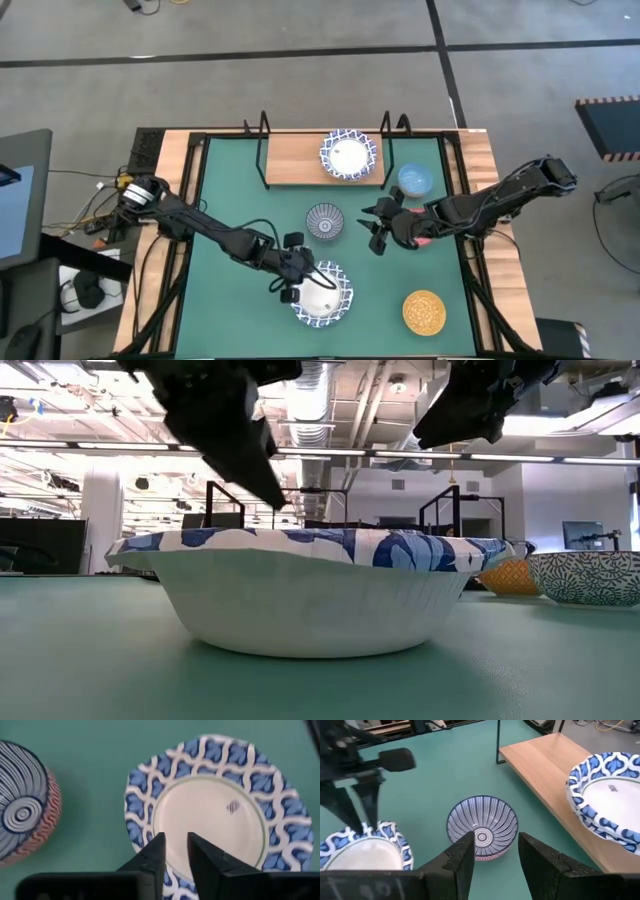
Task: Place and stack bowls onto a shelf
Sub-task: Stack the white bowl on top of the other white bowls on the shelf
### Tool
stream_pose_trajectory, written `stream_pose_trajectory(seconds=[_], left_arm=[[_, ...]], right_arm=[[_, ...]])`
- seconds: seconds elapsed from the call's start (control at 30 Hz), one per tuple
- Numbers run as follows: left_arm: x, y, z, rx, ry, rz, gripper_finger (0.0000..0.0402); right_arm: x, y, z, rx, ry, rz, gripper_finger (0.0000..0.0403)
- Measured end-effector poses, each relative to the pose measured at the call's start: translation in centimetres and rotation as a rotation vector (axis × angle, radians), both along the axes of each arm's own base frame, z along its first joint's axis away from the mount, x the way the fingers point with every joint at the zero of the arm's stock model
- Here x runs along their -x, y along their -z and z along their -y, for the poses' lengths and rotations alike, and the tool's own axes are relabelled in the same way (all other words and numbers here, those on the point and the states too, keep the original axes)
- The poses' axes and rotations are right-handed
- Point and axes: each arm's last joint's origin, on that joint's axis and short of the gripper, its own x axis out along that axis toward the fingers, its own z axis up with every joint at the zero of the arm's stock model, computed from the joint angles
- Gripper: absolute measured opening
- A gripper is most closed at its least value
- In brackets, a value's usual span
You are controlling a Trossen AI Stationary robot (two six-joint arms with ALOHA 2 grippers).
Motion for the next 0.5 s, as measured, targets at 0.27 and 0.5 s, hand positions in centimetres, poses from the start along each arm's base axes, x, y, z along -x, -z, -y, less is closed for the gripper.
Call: stream_pose_trajectory(seconds=[0.27, 0.5], left_arm=[[-1.5, 2.8, 0.7, 0.015, 0.046, -0.008, 0.0154], [-1.3, 3.4, -0.6, 0.041, -0.078, -0.083, 0.0144]], right_arm=[[0.2, 0.0, -0.6, -0.005, -0.003, 0.005, 0.0175], [0.1, 0.0, 0.0, -0.003, 0.022, 0.003, 0.0175]])
